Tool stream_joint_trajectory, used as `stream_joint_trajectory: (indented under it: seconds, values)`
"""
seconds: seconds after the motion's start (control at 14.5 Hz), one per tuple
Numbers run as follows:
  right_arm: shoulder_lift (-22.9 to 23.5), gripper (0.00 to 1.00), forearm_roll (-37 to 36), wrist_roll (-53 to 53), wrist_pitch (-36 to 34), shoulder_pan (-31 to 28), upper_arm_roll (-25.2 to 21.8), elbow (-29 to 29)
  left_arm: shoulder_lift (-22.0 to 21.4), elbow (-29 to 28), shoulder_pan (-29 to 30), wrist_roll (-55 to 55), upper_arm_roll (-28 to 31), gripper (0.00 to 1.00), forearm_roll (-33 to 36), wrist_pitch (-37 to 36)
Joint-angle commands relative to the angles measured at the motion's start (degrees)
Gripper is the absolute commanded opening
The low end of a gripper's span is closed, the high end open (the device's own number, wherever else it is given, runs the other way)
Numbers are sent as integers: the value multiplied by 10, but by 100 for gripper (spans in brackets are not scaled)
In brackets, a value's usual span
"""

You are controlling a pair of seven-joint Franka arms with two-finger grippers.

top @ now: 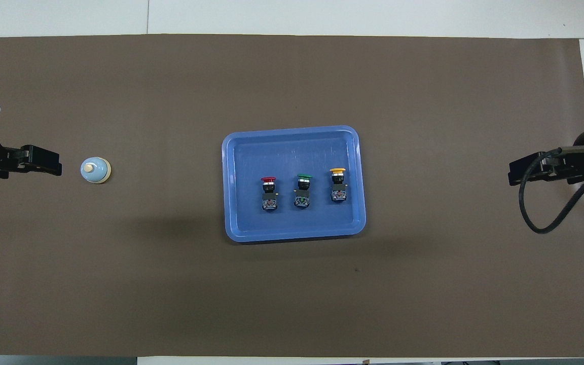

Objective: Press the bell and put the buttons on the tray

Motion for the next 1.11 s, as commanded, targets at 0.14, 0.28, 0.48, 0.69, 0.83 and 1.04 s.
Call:
stream_joint_trajectory:
  seconds: [0.14, 0.28, 0.48, 0.69, 0.83, 1.04]
  values:
    - [-3, 100, 11, -7, -8, -9, 5, 1, -3, 6, -5, 2, 4, 100, -2, -10]
    - [-3, 100, 11, -7, -8, -9, 5, 1, -2, 5, -5, 4, 4, 100, -2, -5]
    - [-3, 100, 11, -7, -8, -9, 5, 1, -2, 5, -5, 4, 4, 100, -2, 0]
    - [-3, 100, 11, -7, -8, -9, 5, 1, -2, 5, -5, 4, 4, 100, -3, 3]
    - [-3, 100, 11, -7, -8, -9, 5, 1, -2, 5, -5, 4, 4, 100, -3, 3]
    - [-3, 100, 11, -7, -8, -9, 5, 1, -2, 5, -5, 4, 4, 100, -3, 3]
